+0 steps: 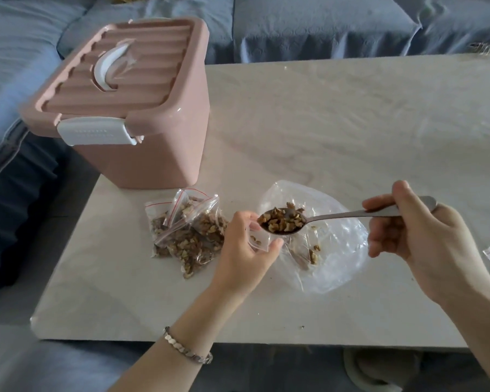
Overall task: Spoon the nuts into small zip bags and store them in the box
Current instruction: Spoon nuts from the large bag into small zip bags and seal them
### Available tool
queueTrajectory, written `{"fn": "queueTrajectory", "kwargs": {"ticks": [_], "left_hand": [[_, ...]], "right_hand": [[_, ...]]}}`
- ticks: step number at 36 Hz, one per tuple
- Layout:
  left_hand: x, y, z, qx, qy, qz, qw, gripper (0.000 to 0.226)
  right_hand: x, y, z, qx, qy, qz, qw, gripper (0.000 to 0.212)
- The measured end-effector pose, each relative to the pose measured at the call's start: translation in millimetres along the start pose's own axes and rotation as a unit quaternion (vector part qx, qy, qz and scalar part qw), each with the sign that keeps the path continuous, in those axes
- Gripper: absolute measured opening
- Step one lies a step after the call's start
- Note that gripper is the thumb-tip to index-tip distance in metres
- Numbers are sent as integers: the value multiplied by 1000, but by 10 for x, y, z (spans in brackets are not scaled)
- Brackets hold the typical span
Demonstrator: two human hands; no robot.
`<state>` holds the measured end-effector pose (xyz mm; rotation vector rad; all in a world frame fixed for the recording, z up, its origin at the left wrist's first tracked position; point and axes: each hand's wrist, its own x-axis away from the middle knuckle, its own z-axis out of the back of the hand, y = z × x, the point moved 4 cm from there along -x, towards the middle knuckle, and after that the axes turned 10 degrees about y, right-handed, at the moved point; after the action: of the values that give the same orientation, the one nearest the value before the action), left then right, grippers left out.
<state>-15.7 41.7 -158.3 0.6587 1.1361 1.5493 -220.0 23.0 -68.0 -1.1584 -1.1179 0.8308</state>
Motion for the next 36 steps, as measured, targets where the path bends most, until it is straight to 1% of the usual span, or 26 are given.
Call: {"fn": "queueTrajectory", "kwargs": {"ticks": [2,4,7,9,10,12,13,17,19,22,24,27,30,33,36], "left_hand": [[9,24,-3,1,4,-15,1000,39],[16,42,-2,4,12,-19,1000,44],[21,80,-5,-3,35,-48,998,46],[20,109,-3,-11,58,-80,995,47],[17,117,-5,-13,65,-92,994,51],[16,114,-7,3,66,-89,994,54],[17,101,-7,17,63,-79,995,52],[18,70,-3,22,55,-57,997,49],[21,82,1,20,50,-53,997,50],[17,86,-3,23,39,-30,999,48],[25,78,-12,13,31,-32,999,47],[39,58,-3,5,19,-12,1000,44],[35,65,37,9,26,18,999,42],[33,89,53,-19,18,40,999,37],[43,98,28,-25,-14,83,996,31]], "right_hand": [[31,-73,-72,42,-13,31,999,42],[98,-150,-169,82,-35,79,993,41],[257,-248,-332,138,-80,174,972,39],[368,-280,-419,200,-114,247,941,39],[416,-286,-443,236,-128,289,919,41],[489,-301,-467,294,-140,375,868,37],[511,-303,-470,306,-140,406,850,35],[539,-300,-457,298,-160,472,814,32],[534,-286,-436,292,-168,485,807,30],[509,-262,-398,289,-174,476,812,30],[491,-275,-334,276,-154,459,830,33],[436,-302,-170,214,-88,409,883,30],[325,-212,34,153,-6,331,931,32],[217,-1,225,141,66,257,954,32],[182,240,340,159,88,211,961,33]]}}
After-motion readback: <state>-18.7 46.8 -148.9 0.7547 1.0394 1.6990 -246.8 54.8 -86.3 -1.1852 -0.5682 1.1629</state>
